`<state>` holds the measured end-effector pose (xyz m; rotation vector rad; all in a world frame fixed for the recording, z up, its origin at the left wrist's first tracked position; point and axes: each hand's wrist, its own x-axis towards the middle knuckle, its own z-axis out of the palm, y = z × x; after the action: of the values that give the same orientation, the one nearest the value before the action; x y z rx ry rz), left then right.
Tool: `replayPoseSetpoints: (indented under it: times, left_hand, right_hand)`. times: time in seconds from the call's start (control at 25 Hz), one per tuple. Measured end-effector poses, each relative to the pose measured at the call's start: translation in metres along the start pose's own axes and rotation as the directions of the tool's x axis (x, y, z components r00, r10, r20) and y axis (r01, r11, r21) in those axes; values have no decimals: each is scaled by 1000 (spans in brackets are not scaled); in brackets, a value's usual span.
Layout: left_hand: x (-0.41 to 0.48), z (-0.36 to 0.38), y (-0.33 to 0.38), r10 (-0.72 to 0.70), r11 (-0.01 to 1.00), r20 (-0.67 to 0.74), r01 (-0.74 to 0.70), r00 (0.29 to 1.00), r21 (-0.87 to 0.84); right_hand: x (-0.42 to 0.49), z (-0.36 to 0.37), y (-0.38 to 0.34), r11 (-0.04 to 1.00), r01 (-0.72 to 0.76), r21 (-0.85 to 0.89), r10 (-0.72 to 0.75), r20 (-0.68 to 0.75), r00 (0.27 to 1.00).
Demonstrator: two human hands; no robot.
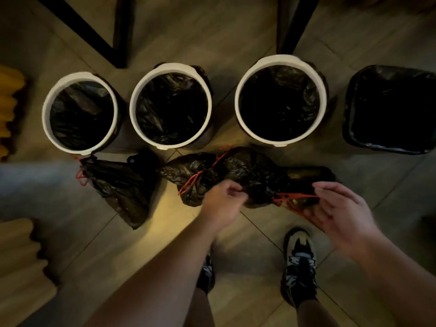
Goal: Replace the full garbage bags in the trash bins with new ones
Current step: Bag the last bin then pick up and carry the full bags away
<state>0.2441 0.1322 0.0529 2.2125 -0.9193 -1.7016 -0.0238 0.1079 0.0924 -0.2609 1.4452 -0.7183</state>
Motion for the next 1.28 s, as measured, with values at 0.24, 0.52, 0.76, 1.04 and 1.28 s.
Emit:
replayPoseSetpoints:
  times: [0.24, 0.52, 0.76, 1.04, 1.28]
  left_hand:
    - [96, -78, -110, -87, 870, -359, 246, 929, 427]
    - [149, -83, -126, 5, 782, -176, 105, 984, 614]
    - [117, -103, -98, -8, 1000, -313, 17, 950, 23]
    - [99, -93, -80, 78, 996, -208, -68, 975, 53]
    - [87, -80, -99, 118, 993, -16, -118, 993, 11]
  right_hand:
    - [34, -42, 14, 1000, 20, -8, -18, 126, 992]
    - [46, -7, 34, 999, -6, -41, 5, -36, 999]
    - [65, 94, 37, 990, -141, -17, 141, -10, 990]
    - [173, 193, 98, 885, -345, -314, 345, -56, 937]
    - [231, 219, 133, 846, -369, -384, 302, -224, 927]
